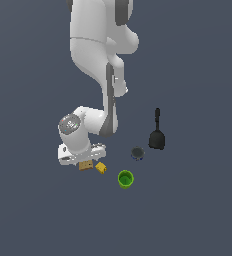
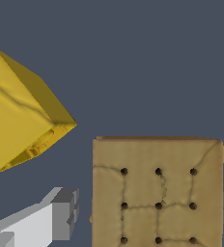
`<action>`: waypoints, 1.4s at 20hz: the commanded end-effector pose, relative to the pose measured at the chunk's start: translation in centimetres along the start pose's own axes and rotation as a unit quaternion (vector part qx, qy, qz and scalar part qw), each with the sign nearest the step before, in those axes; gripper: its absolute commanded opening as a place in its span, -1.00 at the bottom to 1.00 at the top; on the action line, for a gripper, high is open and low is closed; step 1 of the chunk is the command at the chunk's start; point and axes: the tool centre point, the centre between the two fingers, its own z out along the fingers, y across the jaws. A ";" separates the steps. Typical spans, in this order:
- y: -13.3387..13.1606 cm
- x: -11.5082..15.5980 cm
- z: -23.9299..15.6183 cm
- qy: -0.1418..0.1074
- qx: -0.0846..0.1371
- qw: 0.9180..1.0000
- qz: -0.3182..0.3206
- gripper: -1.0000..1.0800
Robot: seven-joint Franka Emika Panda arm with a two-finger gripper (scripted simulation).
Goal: Pick up a designated object from a clutter of objects.
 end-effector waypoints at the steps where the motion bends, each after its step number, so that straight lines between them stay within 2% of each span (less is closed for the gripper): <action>1: 0.0 0.1 0.1 0.001 0.000 1.000 0.000 -1.00; 16: -0.4 0.3 -0.6 0.001 -0.001 1.000 0.000 -1.00; 22: -2.5 1.2 -3.3 0.001 -0.001 1.000 0.000 -1.00; 28: -6.2 2.9 -8.0 0.000 -0.001 1.000 0.000 -1.00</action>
